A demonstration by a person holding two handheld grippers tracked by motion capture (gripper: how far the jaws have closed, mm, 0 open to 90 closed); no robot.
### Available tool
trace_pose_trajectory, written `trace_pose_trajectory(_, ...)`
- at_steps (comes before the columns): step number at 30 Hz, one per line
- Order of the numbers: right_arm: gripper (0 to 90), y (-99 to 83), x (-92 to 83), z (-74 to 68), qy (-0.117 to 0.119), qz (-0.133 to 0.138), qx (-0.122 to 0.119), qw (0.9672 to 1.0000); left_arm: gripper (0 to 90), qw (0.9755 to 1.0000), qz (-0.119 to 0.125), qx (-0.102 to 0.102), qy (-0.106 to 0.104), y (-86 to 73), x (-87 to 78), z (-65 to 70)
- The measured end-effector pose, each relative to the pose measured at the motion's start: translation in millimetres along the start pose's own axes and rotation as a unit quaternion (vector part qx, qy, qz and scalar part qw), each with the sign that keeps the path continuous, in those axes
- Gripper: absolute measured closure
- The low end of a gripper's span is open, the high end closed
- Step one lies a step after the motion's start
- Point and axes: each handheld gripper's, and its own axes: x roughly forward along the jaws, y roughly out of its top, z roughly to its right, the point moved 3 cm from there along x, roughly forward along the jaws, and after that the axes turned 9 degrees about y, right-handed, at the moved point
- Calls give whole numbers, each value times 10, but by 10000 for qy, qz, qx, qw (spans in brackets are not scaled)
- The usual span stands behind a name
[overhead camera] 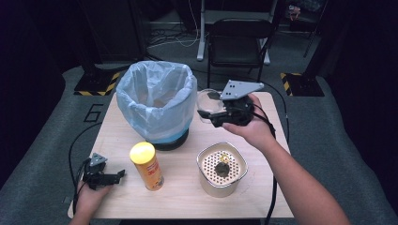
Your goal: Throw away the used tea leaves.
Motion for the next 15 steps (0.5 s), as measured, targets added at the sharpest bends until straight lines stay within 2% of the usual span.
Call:
trace_pose_trajectory(4, 351, 145, 111, 73, -11, -37, 126, 9999, 23, 10000, 94, -16, 28, -1, 11, 8)
trace_pose_trajectory(5, 351, 168, 135, 92, -32, -57, 131, 9999, 27, 10000, -25, 62, -24, -2, -11, 0)
trace_pose_trajectory(8, 351, 262, 231, 159, -51, -74, 191, 9998, 36, 10000, 10, 19, -20, 0, -9, 9)
trace_pose_trajectory(10, 351, 325, 265, 186, -74, -55, 229, 9997, 38, 10000, 20, 38, -24, 2, -10, 9)
trace_pose_trajectory(13, 351, 446, 301, 221, -84, -4, 278, 9996, 45, 9999, 118, -52, -31, 1, -2, 20)
trace_pose_trajectory(15, 351, 506, 320, 239, -142, -10, 243, 9996, 48, 9999, 115, -12, -27, 1, -3, 22)
